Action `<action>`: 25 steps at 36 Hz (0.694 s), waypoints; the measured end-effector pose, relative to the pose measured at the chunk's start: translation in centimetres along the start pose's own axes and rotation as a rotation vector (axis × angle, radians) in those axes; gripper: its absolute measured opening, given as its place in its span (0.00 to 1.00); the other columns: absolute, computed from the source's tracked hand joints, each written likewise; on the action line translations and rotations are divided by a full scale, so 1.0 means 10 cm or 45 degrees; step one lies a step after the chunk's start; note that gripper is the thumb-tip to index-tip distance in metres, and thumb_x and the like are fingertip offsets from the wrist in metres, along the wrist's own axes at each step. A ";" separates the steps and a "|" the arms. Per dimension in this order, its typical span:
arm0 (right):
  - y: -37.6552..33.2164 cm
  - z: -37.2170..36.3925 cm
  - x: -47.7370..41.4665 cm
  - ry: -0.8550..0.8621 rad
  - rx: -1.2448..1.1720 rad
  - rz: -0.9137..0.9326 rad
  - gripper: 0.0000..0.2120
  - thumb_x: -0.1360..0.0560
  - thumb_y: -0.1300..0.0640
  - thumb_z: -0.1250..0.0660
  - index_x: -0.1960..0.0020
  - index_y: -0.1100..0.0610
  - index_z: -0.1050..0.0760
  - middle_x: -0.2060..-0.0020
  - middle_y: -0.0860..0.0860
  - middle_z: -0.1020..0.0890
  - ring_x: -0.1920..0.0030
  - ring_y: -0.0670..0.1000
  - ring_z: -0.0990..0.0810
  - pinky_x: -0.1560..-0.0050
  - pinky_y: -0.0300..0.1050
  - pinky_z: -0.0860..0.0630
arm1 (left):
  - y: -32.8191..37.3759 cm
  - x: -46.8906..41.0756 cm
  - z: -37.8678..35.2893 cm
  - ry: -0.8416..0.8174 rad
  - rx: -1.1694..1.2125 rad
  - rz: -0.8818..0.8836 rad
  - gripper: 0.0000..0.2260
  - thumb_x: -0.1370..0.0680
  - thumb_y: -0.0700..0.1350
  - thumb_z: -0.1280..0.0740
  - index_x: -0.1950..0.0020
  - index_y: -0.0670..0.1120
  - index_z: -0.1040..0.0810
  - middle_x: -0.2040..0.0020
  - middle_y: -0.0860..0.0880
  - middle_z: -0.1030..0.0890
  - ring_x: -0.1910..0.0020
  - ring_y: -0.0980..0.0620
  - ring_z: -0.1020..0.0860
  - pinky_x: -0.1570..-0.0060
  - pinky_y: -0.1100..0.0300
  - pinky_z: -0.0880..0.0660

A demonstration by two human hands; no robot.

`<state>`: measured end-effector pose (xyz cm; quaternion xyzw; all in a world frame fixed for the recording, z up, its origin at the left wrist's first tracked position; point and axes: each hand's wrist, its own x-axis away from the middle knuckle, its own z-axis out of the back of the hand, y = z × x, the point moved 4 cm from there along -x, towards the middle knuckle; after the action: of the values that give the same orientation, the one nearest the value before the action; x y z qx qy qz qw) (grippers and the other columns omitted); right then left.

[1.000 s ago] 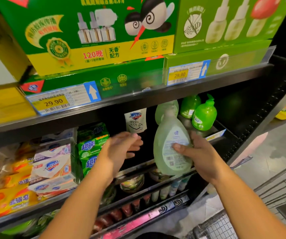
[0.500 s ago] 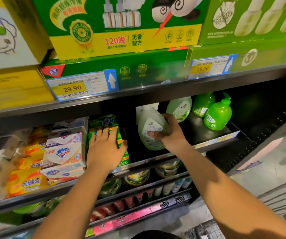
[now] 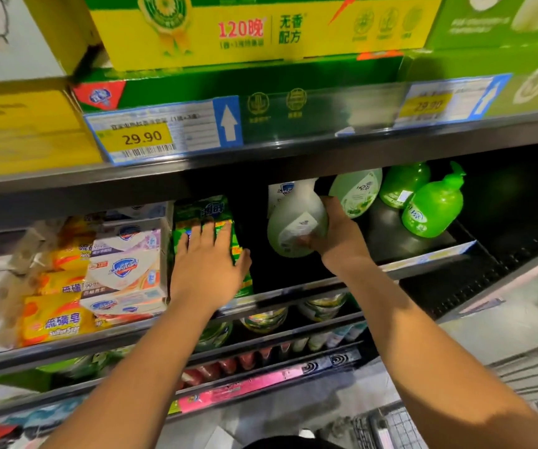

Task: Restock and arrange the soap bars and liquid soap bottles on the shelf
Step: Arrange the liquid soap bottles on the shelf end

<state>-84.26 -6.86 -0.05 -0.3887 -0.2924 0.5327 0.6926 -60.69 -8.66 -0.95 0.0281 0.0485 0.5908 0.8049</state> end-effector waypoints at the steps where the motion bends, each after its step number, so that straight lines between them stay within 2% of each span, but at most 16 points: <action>1: -0.02 -0.02 -0.04 0.021 -0.015 0.045 0.30 0.29 0.59 0.23 0.31 0.51 0.32 0.46 0.47 0.22 0.45 0.51 0.21 0.50 0.32 0.25 | 0.00 0.00 0.01 -0.003 0.004 0.004 0.32 0.20 0.65 0.55 0.19 0.50 0.46 0.20 0.44 0.41 0.21 0.43 0.46 0.22 0.44 0.48; 3: -0.02 -0.02 -0.08 0.048 -0.016 0.065 0.32 0.30 0.60 0.23 0.30 0.51 0.32 0.47 0.44 0.23 0.43 0.48 0.21 0.57 0.23 0.30 | 0.01 0.01 0.02 -0.008 0.022 0.016 0.31 0.19 0.64 0.53 0.19 0.50 0.46 0.20 0.44 0.41 0.21 0.43 0.46 0.22 0.44 0.49; 5: 0.01 -0.04 -0.11 0.045 0.020 0.068 0.34 0.29 0.60 0.23 0.28 0.51 0.33 0.44 0.45 0.23 0.39 0.50 0.22 0.55 0.22 0.30 | 0.02 0.02 0.03 -0.027 0.034 0.027 0.31 0.19 0.63 0.52 0.19 0.50 0.46 0.20 0.44 0.42 0.20 0.43 0.47 0.22 0.45 0.50; 8: 0.05 0.03 -0.11 0.014 0.278 0.078 0.36 0.27 0.53 0.24 0.24 0.51 0.37 0.32 0.52 0.27 0.32 0.56 0.28 0.38 0.39 0.30 | 0.01 0.02 0.05 -0.039 0.031 0.041 0.30 0.19 0.63 0.52 0.19 0.51 0.47 0.19 0.45 0.43 0.20 0.43 0.47 0.22 0.46 0.51; 10: 0.17 0.16 -0.10 0.085 0.339 0.034 0.36 0.28 0.49 0.24 0.25 0.53 0.34 0.30 0.55 0.28 0.29 0.58 0.31 0.32 0.47 0.33 | 0.00 0.02 0.07 -0.028 0.026 0.047 0.30 0.19 0.63 0.51 0.19 0.51 0.47 0.20 0.45 0.42 0.21 0.43 0.47 0.22 0.46 0.51; 12: 0.34 0.34 -0.09 0.224 0.369 -0.007 0.33 0.29 0.49 0.23 0.29 0.57 0.29 0.33 0.57 0.26 0.32 0.59 0.29 0.34 0.47 0.33 | 0.01 0.01 0.07 -0.035 0.023 0.049 0.30 0.19 0.63 0.51 0.19 0.51 0.46 0.20 0.45 0.42 0.21 0.43 0.46 0.22 0.46 0.50; 15: 0.50 0.58 -0.10 0.368 0.366 -0.052 0.28 0.32 0.48 0.22 0.37 0.58 0.24 0.43 0.57 0.20 0.41 0.58 0.23 0.43 0.46 0.27 | 0.01 0.03 0.07 -0.022 0.000 0.042 0.30 0.19 0.62 0.50 0.20 0.50 0.43 0.22 0.44 0.38 0.22 0.42 0.43 0.23 0.44 0.47; 16: 0.53 0.63 -0.14 0.394 0.323 -0.045 0.25 0.34 0.49 0.21 0.42 0.58 0.22 0.48 0.56 0.19 0.45 0.57 0.20 0.48 0.43 0.25 | 0.02 0.03 0.07 -0.017 -0.010 0.039 0.30 0.19 0.62 0.50 0.20 0.50 0.43 0.22 0.44 0.37 0.22 0.42 0.42 0.23 0.44 0.46; 18: 0.59 0.70 -0.24 0.417 0.193 -0.045 0.21 0.38 0.60 0.18 0.50 0.61 0.22 0.53 0.56 0.17 0.52 0.55 0.18 0.55 0.38 0.24 | 0.03 0.05 0.04 -0.013 -0.032 0.044 0.30 0.19 0.62 0.51 0.20 0.50 0.43 0.22 0.45 0.38 0.23 0.43 0.42 0.24 0.45 0.45; 19: 0.59 0.73 -0.31 0.440 0.160 -0.022 0.21 0.40 0.64 0.17 0.51 0.61 0.23 0.53 0.58 0.16 0.52 0.55 0.18 0.55 0.39 0.23 | 0.04 0.03 0.03 -0.003 -0.042 0.047 0.30 0.19 0.62 0.51 0.20 0.50 0.44 0.22 0.45 0.38 0.22 0.43 0.43 0.23 0.46 0.46; 21: 0.60 0.74 -0.41 0.431 0.090 0.025 0.25 0.41 0.67 0.16 0.51 0.59 0.27 0.50 0.60 0.17 0.50 0.54 0.18 0.52 0.38 0.21 | 0.04 0.01 0.02 -0.013 -0.044 0.056 0.30 0.19 0.63 0.53 0.19 0.51 0.46 0.21 0.46 0.40 0.22 0.44 0.44 0.23 0.46 0.47; 23: 0.56 0.76 -0.43 0.423 0.006 0.047 0.30 0.39 0.71 0.19 0.45 0.59 0.31 0.47 0.58 0.20 0.48 0.52 0.18 0.55 0.27 0.26 | 0.03 0.00 0.01 -0.013 -0.048 0.054 0.30 0.19 0.63 0.53 0.19 0.51 0.46 0.20 0.46 0.41 0.21 0.44 0.45 0.23 0.47 0.48; 25: 0.48 0.75 -0.42 0.335 -0.114 0.115 0.37 0.37 0.80 0.26 0.33 0.66 0.38 0.44 0.56 0.24 0.52 0.38 0.18 0.57 0.24 0.27 | 0.02 -0.01 0.00 -0.007 -0.045 0.052 0.30 0.19 0.63 0.53 0.19 0.51 0.46 0.20 0.45 0.41 0.21 0.44 0.45 0.23 0.46 0.47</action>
<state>-93.95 -8.55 -0.16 -0.4984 -0.2046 0.4943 0.6822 -60.92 -8.68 -0.88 0.0164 0.0353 0.6077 0.7932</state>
